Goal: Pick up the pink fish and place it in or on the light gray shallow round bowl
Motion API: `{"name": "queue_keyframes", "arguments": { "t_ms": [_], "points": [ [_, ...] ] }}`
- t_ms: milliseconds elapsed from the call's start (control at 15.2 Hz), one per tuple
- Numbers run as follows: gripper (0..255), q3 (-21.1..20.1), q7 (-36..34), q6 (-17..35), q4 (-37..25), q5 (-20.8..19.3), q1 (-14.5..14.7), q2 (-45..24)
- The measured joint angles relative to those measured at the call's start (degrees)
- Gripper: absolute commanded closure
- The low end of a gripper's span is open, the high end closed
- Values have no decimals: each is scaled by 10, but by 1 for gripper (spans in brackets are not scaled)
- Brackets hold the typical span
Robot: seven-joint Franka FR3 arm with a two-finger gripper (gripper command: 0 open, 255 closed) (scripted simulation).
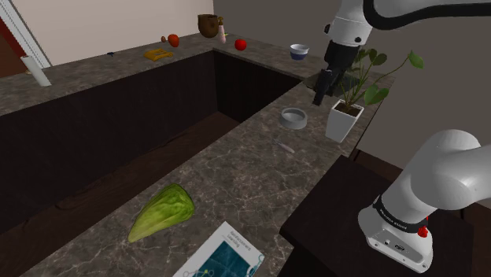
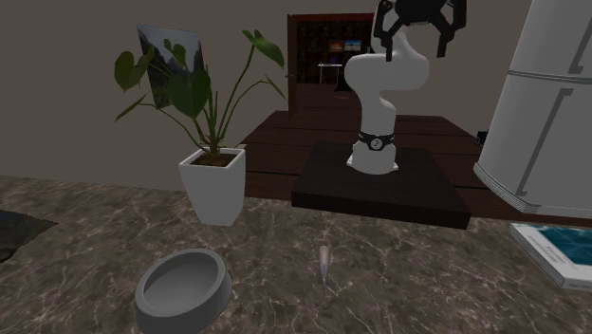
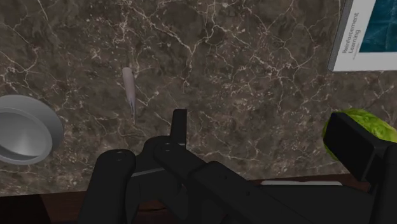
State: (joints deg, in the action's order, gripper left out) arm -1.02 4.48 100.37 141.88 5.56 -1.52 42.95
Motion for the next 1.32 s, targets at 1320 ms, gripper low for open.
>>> {"name": "queue_keyframes", "arguments": {
  "t_ms": [1320],
  "points": [
    [0,31,65,434,86,-57,-39,-330]
  ]
}}
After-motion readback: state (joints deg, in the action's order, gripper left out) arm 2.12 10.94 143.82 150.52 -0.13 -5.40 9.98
